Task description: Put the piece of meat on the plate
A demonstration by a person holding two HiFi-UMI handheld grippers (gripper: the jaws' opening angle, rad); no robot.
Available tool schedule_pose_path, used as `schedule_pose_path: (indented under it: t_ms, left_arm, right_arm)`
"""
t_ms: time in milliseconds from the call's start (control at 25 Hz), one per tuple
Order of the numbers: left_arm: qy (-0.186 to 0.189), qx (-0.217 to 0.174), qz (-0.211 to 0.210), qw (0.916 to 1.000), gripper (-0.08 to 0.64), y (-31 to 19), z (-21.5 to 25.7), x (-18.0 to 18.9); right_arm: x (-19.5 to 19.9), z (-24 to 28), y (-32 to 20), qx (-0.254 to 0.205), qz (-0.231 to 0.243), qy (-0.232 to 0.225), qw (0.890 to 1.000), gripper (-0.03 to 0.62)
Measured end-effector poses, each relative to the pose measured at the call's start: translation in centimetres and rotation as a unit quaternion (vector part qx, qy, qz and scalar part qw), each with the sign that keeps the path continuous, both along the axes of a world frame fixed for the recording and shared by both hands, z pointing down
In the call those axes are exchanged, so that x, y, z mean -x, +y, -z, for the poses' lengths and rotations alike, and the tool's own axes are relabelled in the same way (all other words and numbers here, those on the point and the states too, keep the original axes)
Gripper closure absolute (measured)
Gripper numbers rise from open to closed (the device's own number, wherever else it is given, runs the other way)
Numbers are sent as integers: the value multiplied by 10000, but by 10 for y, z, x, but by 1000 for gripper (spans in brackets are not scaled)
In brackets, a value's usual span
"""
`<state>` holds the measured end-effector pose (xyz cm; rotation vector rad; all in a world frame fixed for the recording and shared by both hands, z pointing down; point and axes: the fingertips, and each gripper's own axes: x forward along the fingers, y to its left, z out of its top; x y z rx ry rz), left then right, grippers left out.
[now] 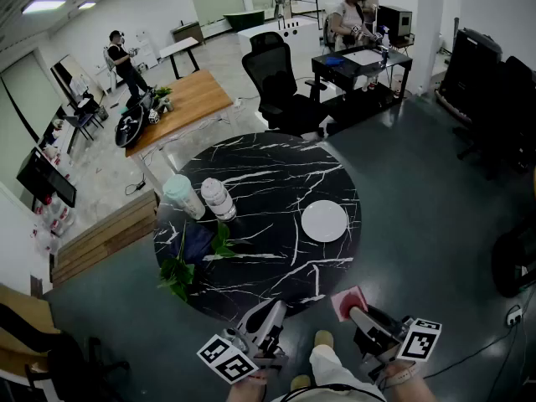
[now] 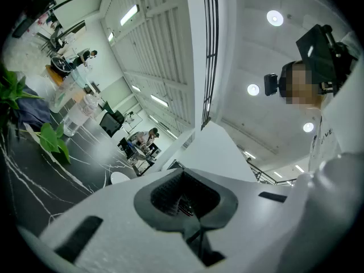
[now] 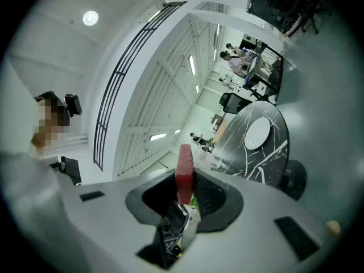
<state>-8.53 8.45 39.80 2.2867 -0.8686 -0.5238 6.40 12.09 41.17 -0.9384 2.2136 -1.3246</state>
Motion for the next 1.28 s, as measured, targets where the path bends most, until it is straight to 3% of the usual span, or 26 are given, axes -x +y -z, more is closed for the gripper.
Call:
schedule_pose_path:
  t_ms: [400, 880, 1120, 1280]
  left_arm:
    - [-106, 32, 38, 9999, 551, -68, -19, -41]
    - [-49, 513, -83, 9986, 551, -127, -78, -62]
    - [-81, 507, -150, 9986, 551, -176, -96, -57]
    - [-93, 621, -138, 9979, 551, -192, -107, -53]
  right_arm:
    - [-24, -25, -75, 89, 235, 7, 9997, 505]
    - [-22, -75, -146, 514, 256, 272, 9980, 505]
    - [-23, -115, -195, 824, 43, 723, 9940, 505]
    - [-22, -145, -231, 887, 132, 1673, 9818, 505]
